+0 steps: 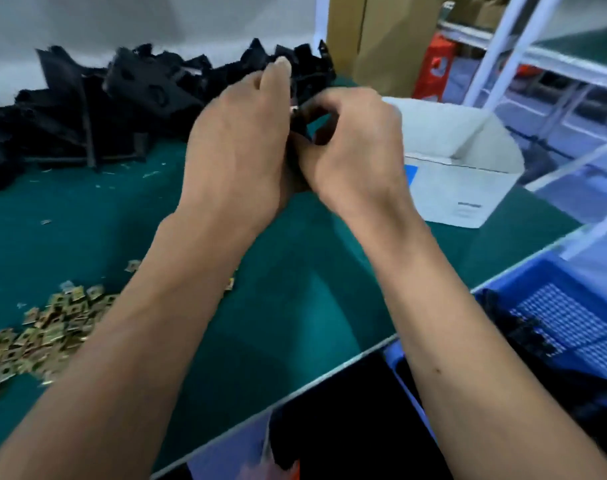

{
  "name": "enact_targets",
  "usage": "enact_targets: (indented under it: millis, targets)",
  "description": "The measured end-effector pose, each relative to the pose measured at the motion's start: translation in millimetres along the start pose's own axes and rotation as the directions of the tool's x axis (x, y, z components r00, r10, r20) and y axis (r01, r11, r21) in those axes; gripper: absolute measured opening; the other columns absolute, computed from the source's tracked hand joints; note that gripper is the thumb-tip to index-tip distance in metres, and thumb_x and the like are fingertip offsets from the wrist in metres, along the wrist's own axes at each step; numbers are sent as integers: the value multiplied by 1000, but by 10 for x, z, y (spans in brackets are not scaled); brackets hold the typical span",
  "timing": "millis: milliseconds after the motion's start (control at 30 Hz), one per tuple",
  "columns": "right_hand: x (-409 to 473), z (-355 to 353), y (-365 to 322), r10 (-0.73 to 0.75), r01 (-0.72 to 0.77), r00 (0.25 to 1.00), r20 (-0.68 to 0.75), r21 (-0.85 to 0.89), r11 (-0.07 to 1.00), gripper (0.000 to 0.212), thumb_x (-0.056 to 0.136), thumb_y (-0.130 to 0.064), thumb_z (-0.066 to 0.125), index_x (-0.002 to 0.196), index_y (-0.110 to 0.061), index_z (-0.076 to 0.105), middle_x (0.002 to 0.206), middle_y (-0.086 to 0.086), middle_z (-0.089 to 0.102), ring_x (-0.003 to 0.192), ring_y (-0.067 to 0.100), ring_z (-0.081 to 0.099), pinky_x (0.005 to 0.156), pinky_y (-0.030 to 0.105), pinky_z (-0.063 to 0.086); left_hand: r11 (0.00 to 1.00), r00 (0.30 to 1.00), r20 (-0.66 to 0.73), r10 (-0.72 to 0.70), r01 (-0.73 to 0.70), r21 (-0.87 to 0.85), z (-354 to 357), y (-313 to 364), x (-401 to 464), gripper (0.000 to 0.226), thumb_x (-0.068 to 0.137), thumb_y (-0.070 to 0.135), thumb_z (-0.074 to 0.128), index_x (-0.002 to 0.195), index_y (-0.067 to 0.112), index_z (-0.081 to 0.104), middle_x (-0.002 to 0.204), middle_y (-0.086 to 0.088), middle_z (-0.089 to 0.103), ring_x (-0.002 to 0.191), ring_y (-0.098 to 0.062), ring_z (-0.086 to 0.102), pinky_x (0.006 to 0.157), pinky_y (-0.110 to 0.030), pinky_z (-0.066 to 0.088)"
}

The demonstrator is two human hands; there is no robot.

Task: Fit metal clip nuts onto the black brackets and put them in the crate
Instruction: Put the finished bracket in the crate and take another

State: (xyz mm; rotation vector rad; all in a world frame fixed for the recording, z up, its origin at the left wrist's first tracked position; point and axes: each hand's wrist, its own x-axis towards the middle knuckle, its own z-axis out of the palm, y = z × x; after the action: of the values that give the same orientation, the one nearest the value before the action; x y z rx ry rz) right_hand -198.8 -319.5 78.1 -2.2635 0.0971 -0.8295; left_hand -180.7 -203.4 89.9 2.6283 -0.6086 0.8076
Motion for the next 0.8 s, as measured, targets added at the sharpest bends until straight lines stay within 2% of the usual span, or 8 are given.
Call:
enact_targets:
  millis: [167,267,333,433,500,600,700,800]
  targets:
    - [-136,-1248,724,87,-87,987,-136,2,996,18,73,-22,62,87,-23,74,62,-16,67,60,-2,66,56,21,45,971,970,-41,239,-238,18,202,1452,208,56,89,8,57,143,8,41,126,-9,62,111,-38,63,78,-42,40]
    - [-440,-2007,1264,187,-170,943,-274,86,982,21,75,-4,57,79,-21,69,55,-20,63,55,-12,56,51,17,44,901,908,-53,417,-420,-108,475,2396,124,48,97,16,56,143,11,44,129,-3,64,115,-30,66,83,-39,45]
    - [-698,-2384,1604,299,-281,906,-300,104,954,27,68,-2,58,75,-25,71,56,-15,67,51,-3,60,50,20,47,822,847,5,532,-515,-244,686,2881,-5,57,94,19,63,146,10,41,131,-3,62,118,-29,65,88,-39,48]
    - [-1058,-2720,2141,468,-476,829,-306,52,878,18,66,-17,64,79,-26,71,56,-10,70,50,3,65,52,19,49,707,691,235,684,-547,-448,1026,3253,-221,81,91,23,71,156,8,25,142,-9,52,124,-32,60,92,-41,50]
    - [-1259,-2807,2534,580,-615,758,-299,-32,788,20,71,-27,76,90,-23,78,68,2,75,66,18,73,67,31,58,657,588,333,738,-510,-556,1303,3308,-394,93,90,26,74,161,9,16,150,-10,47,130,-33,54,98,-44,49]
    - [-1506,-2817,3085,723,-756,650,-234,-299,583,22,84,-29,80,99,-13,82,84,18,75,88,32,74,81,42,58,656,481,450,752,-484,-579,1784,3251,-737,90,89,32,77,159,12,26,150,-11,49,135,-34,49,107,-43,43]
    - [-1732,-2625,3386,892,-768,446,-71,-543,341,38,86,-38,76,87,0,73,85,20,67,93,35,70,68,33,44,660,317,595,739,-522,-541,2202,3116,-1092,72,92,46,71,152,16,43,158,-7,43,150,-30,32,121,-45,29]
    - [-1946,-2549,3577,957,-805,289,-8,-544,239,36,85,-37,72,71,-4,64,62,14,70,52,22,66,45,19,37,722,138,750,646,-428,-543,2480,3020,-1400,85,98,50,62,164,24,15,172,3,8,158,-27,7,127,-51,11]
